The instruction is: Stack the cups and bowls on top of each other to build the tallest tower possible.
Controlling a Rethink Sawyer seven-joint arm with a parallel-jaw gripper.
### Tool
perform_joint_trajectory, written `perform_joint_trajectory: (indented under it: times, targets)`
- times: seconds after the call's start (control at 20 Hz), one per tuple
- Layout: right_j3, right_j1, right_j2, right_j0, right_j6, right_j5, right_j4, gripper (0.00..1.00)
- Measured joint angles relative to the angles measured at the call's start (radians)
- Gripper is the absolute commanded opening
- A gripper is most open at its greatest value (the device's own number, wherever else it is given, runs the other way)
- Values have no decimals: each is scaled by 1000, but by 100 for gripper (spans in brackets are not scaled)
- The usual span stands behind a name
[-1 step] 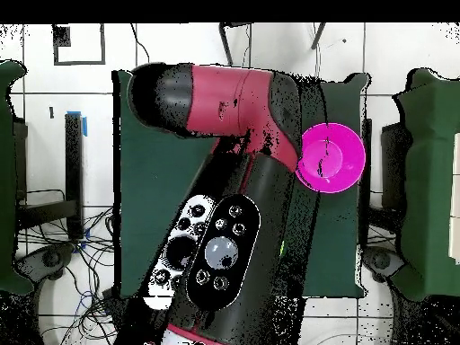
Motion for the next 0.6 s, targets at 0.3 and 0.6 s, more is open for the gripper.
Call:
perform_joint_trajectory:
  times: [0.3, 0.6]
  targets:
    - [50, 0, 20, -5, 0, -44, -3, 0]
    - [93, -1, 29, -11, 0, -73, -3, 0]
